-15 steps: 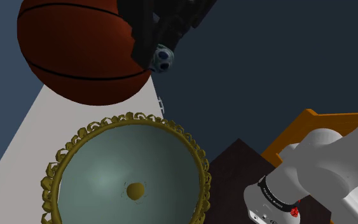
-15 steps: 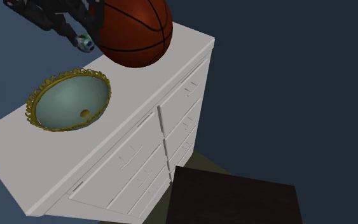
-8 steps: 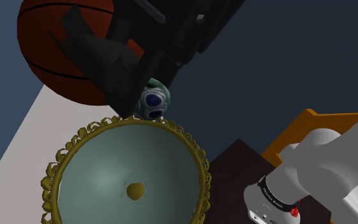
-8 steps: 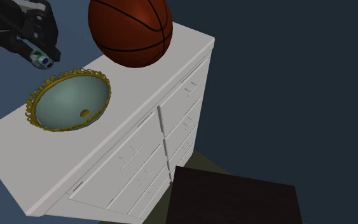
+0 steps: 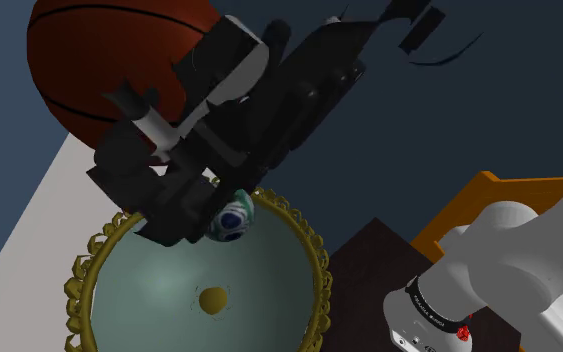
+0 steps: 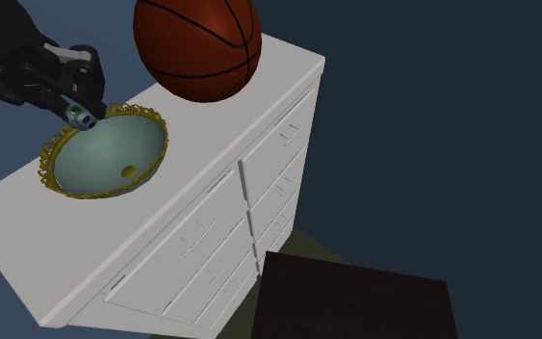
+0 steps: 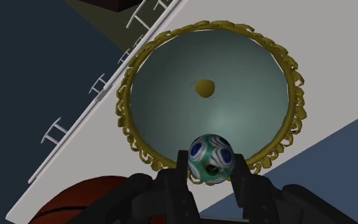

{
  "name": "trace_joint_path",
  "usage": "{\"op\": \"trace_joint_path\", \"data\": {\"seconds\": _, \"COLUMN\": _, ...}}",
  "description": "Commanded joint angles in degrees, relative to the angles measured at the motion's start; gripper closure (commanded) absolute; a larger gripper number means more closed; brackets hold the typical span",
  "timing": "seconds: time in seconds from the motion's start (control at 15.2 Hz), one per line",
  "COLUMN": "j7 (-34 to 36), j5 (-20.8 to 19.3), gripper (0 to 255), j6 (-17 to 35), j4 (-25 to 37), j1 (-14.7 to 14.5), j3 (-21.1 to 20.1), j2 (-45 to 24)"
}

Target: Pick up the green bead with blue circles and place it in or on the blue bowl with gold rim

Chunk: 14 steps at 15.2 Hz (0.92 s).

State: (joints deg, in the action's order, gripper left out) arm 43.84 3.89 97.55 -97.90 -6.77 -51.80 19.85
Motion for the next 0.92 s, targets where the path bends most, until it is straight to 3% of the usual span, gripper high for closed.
{"op": "trace_joint_path", "data": {"seconds": 0.0, "j7": -0.2, "j5": 0.6, "gripper": 255, "j6": 1.9, "j4": -2.5, "j1": -0.4, "j3": 0.4, "j2": 0.9}}
{"op": "trace_joint_path", "data": {"seconds": 0.26, "j7": -0.4, "j5": 1.4, "gripper": 255, "j6": 5.2, "j4": -6.8, "j1": -1.1, "j3": 0.8, "j2": 2.0}}
{"op": "trace_joint_path", "data": {"seconds": 0.79, "j7": -0.4, "j5": 1.4, "gripper": 255, "j6": 5.2, "j4": -6.8, "j1": -1.1, "j3": 0.8, "j2": 2.0}}
{"op": "trace_joint_path", "data": {"seconds": 0.86, "j7": -0.4, "j5": 1.4, "gripper": 0, "j6": 5.2, "j4": -6.8, "j1": -1.1, "j3": 0.8, "j2": 2.0}}
